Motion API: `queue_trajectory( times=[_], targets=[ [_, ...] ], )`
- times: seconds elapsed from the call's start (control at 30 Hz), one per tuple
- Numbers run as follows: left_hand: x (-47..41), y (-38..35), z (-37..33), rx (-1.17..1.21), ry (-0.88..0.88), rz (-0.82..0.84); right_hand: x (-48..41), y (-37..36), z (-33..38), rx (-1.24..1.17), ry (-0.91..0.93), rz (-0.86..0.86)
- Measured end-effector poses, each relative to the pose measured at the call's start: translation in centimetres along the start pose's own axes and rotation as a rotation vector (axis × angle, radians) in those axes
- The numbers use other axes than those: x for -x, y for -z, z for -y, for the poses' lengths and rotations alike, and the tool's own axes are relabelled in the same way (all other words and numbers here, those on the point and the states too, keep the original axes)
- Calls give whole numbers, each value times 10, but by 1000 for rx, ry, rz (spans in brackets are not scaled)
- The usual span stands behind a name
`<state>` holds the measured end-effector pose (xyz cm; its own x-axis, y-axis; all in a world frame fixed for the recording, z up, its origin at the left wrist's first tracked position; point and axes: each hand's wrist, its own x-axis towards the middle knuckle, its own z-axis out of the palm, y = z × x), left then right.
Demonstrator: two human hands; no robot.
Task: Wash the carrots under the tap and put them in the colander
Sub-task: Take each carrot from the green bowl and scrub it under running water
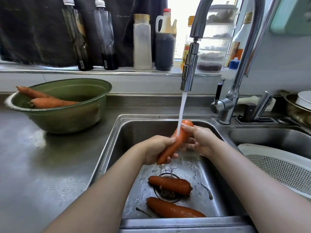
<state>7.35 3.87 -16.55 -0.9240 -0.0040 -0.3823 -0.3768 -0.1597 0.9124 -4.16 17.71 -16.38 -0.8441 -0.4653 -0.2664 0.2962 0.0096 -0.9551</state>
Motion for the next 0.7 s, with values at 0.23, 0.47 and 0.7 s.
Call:
queue_trajectory(
  times=[0.23, 0.47, 0.7],
  targets=[
    [-6, -20, -7, -74, 80, -109, 4, -4, 6, -157, -37, 129],
    [-5, -3, -6, 52, 0, 6, -1, -3, 3, -34, -11, 59],
    [-4, -13, -7, -377, -43, -258, -5, -2, -2, 384, 60, -33]
  ],
)
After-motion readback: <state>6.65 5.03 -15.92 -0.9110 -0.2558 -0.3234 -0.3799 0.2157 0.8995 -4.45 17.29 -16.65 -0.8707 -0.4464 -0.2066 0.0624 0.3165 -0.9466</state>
